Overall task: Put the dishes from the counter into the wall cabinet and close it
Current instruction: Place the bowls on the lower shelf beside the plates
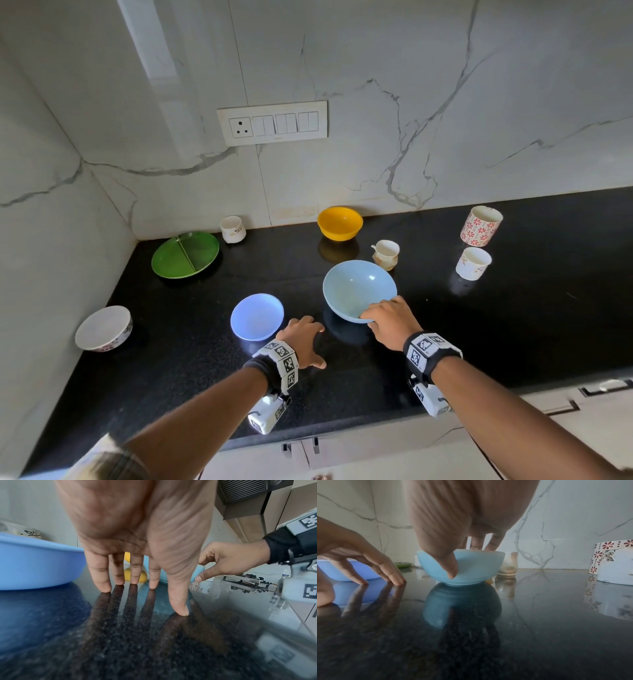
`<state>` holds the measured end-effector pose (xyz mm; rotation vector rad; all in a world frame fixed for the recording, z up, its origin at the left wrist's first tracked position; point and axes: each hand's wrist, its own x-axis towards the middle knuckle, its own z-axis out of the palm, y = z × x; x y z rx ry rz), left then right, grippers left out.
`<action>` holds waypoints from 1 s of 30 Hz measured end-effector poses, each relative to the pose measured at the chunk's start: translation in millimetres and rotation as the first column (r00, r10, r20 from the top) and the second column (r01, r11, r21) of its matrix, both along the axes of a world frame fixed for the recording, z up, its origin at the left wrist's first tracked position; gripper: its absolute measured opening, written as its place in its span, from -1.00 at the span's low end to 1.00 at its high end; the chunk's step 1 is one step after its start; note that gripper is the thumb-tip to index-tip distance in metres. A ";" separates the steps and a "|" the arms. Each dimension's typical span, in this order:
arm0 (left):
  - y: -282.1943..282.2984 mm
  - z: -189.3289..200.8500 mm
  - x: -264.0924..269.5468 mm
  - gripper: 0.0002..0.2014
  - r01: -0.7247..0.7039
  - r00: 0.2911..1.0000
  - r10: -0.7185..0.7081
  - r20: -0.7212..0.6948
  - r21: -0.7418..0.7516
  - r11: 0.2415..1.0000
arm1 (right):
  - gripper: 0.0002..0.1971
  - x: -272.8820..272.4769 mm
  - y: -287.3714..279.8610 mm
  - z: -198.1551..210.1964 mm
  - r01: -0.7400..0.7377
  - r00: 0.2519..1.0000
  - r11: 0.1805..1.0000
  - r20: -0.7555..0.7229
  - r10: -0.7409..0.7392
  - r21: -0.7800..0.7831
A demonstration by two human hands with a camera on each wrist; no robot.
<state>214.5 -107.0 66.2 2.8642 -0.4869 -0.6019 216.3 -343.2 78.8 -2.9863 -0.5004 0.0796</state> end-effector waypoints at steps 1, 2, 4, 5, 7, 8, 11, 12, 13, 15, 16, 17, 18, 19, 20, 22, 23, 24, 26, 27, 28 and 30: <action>0.1 0.3 -1.0 -0.26 -0.001 1.000 0.001 0.001 -0.007 1.000 | -0.74 -4.9 -0.2 1.6 0.001 1.000 1.000 0.000 -0.001 0.025; 0.6 0.2 -1.9 -0.29 -0.005 1.000 0.005 0.005 -0.021 1.000 | -0.74 -9.6 0.1 3.8 -0.001 1.000 0.998 0.002 0.001 0.056; 1.2 -0.1 -5.7 -0.37 -0.009 1.000 0.010 0.025 -0.052 0.999 | -0.72 -20.5 -0.8 9.1 0.019 0.999 0.990 0.026 -0.023 0.137; 1.1 -0.5 -7.8 -0.41 -0.009 0.999 0.012 0.047 -0.064 0.998 | -0.69 -24.8 -2.0 12.5 0.050 0.998 0.980 0.028 -0.056 0.191; 1.0 1.1 -13.6 -0.46 -0.012 0.997 0.018 0.078 -0.088 0.996 | -0.59 -33.0 -3.1 22.1 0.134 0.990 0.937 -0.009 -0.138 0.323; 0.9 3.7 -17.2 -0.49 -0.013 0.996 0.022 0.086 -0.102 0.995 | -0.54 -36.5 -3.5 28.4 0.174 0.985 0.908 -0.044 -0.170 0.381; 2.6 21.9 -21.6 -0.56 0.000 0.992 0.017 0.122 -0.142 0.990 | -0.48 -40.3 -4.8 50.2 0.210 0.978 0.837 -0.102 -0.183 0.506; 4.5 31.9 -21.2 -0.59 -0.001 0.989 0.026 0.146 -0.167 0.986 | -0.48 -41.2 -4.9 59.0 0.198 0.980 0.827 -0.101 -0.171 0.525; 7.6 45.0 -20.3 -0.61 -0.005 0.984 0.040 0.174 -0.198 0.980 | -0.49 -41.8 -5.4 69.4 0.184 0.983 0.825 -0.092 -0.159 0.535; 15.3 73.6 -16.9 -0.64 0.005 0.971 0.057 0.232 -0.258 0.966 | -0.49 -43.0 -5.9 92.8 0.148 0.989 0.816 -0.071 -0.130 0.559; 20.7 90.6 -16.3 -0.66 0.012 0.960 0.068 0.272 -0.283 0.959 | -0.50 -44.5 -4.5 106.7 0.119 0.993 0.812 -0.050 -0.110 0.571; 25.4 107.6 -15.1 -0.68 0.014 0.945 0.089 0.315 -0.311 0.950 | -0.51 -45.2 -3.8 120.9 0.087 0.996 0.809 -0.024 -0.090 0.581; 32.0 126.7 -14.2 -0.71 0.014 0.924 0.119 0.364 -0.342 0.940 | -0.53 -46.5 -1.0 138.3 0.042 0.998 0.807 0.015 -0.063 0.589; 37.8 144.6 -12.3 -0.74 0.018 0.902 0.144 0.407 -0.370 0.929 | -0.54 -47.8 1.4 155.9 0.002 0.998 0.802 0.053 -0.042 0.597; 43.3 163.2 -10.7 -0.76 0.030 0.877 0.164 0.452 -0.392 0.919 | -0.55 -49.6 4.5 174.5 -0.040 0.996 0.795 0.090 -0.018 0.605; 55.0 201.9 -8.7 -0.79 0.068 0.813 0.185 0.552 -0.405 0.912 | -0.57 -54.3 13.9 213.4 -0.124 0.987 0.775 0.158 0.032 0.620; 61.6 223.6 -6.9 -0.79 0.083 0.770 0.193 0.608 -0.395 0.915 | -0.59 -55.0 18.5 233.2 -0.170 0.978 0.766 0.202 0.053 0.620; 66.5 243.8 -5.1 -0.79 0.096 0.725 0.198 0.660 -0.381 0.920 | -0.60 -56.5 22.3 251.5 -0.206 0.969 0.761 0.238 0.070 0.616; 78.6 288.0 -0.6 -0.80 0.136 0.615 0.186 0.767 -0.335 0.932 | -0.60 -59.1 30.2 290.9 -0.282 0.945 0.753 0.309 0.110 0.594; 84.5 307.4 2.8 -0.79 0.151 0.560 0.175 0.810 -0.308 0.939 | -0.60 -60.2 33.0 308.2 -0.314 0.932 0.751 0.340 0.127 0.580; 91.8 331.0 6.2 -0.78 0.158 0.499 0.171 0.850 -0.284 0.946 | -0.60 -60.4 36.7 330.1 -0.352 0.914 0.752 0.378 0.148 0.558; 104.0 368.9 13.2 -0.75 0.160 0.408 0.174 0.896 -0.258 0.953 | -0.59 -62.4 41.8 366.1 -0.401 0.886 0.758 0.429 0.177 0.515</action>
